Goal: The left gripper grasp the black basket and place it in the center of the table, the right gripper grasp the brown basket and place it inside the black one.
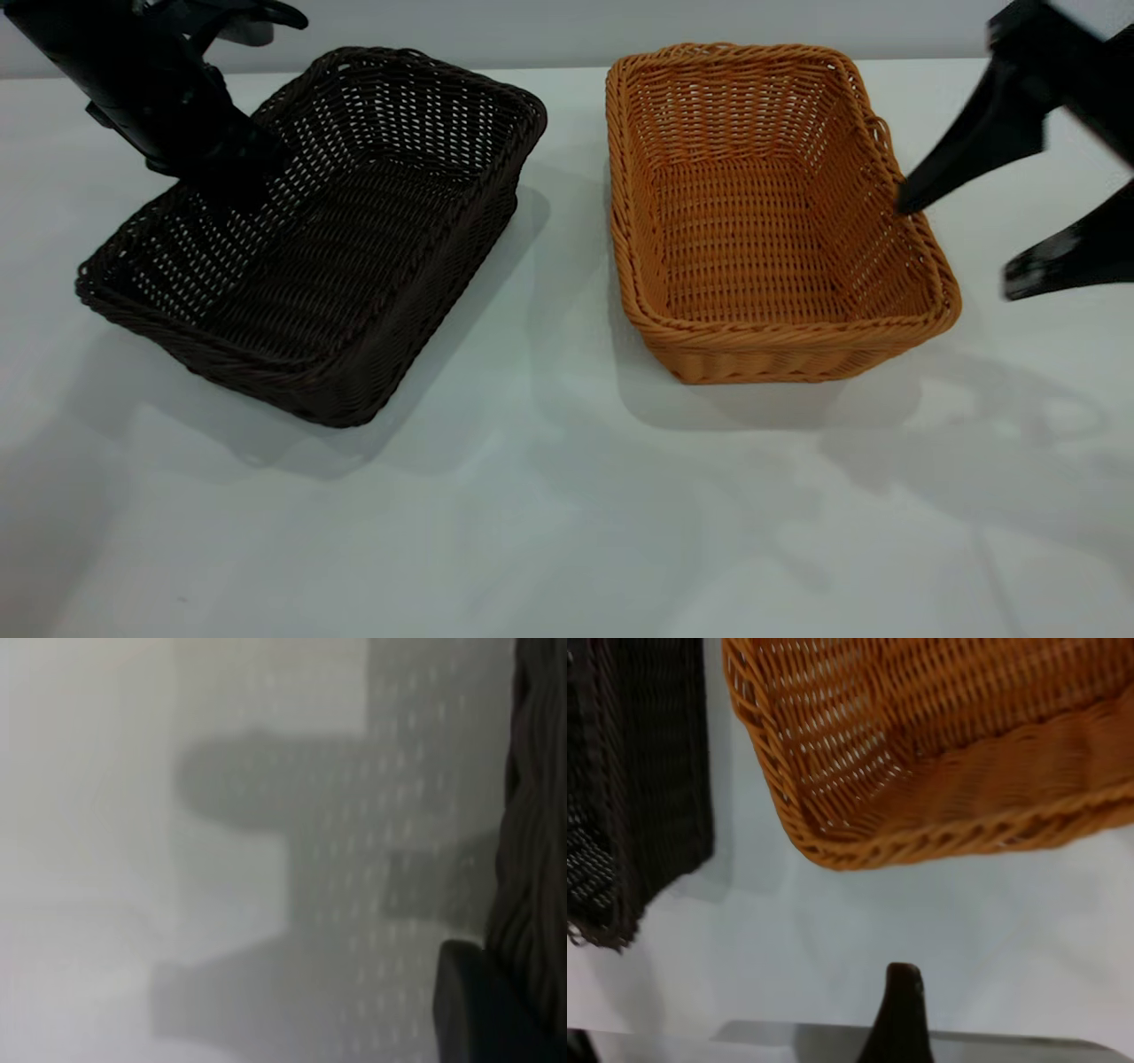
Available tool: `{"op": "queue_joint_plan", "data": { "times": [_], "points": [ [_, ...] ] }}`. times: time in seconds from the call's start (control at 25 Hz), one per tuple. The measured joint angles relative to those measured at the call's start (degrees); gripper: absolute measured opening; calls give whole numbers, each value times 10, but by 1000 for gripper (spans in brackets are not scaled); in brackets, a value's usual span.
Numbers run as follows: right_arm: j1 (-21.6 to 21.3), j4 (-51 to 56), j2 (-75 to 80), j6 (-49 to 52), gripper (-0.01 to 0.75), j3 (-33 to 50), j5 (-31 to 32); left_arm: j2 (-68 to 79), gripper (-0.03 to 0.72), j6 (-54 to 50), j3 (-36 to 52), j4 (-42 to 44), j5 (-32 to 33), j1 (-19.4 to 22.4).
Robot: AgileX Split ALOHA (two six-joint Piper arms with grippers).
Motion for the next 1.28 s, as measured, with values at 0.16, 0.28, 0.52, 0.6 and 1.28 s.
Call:
{"op": "queue_joint_plan", "data": {
  "times": [0.16, 0.28, 0.52, 0.6, 1.28],
  "points": [
    [0, 108, 62, -78, 574, -2, -5, -10, 84, 0, 0, -4, 0, 0],
    [0, 194, 110, -128, 574, -3, -5, -31, 83, -1, 0, -4, 2, 0],
    [0, 341, 204, -195, 569, -4, 2, -57, 81, -1, -1, 1, -14, 0],
    [0, 363, 229, -199, 555, -9, 12, -57, 81, -1, -1, 2, -14, 0],
    [-9, 385, 336, -154, 113, -130, 36, -59, 81, 17, -1, 4, -14, 0]
  ]
}}
